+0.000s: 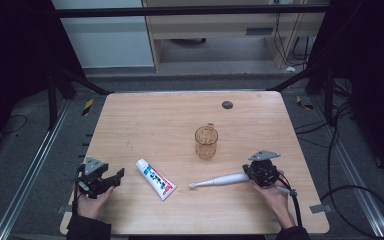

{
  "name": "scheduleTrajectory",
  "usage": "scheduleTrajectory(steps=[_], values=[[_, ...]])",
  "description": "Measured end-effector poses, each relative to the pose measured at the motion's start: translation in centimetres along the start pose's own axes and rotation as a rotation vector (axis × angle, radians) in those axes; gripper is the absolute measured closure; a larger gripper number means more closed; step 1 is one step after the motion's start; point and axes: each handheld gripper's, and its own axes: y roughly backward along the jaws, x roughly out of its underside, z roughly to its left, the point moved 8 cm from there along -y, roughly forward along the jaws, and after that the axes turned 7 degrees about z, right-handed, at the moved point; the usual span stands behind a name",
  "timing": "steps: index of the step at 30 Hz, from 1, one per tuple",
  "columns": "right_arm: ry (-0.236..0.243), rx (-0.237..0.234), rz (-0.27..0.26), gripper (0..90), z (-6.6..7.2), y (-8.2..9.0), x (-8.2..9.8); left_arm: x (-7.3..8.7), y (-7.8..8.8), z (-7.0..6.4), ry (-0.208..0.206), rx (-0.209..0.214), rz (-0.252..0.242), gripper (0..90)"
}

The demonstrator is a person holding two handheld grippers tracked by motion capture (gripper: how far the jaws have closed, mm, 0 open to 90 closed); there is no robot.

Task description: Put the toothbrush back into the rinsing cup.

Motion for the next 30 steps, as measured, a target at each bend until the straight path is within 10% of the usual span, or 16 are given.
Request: scheduleTrajectory(steps=[30], values=[[0.011,-0.022,0.03,88.8,0.6,1.7,2.9,0.0,0.0,0.1,-0.002,0.001,0.0,34.4]])
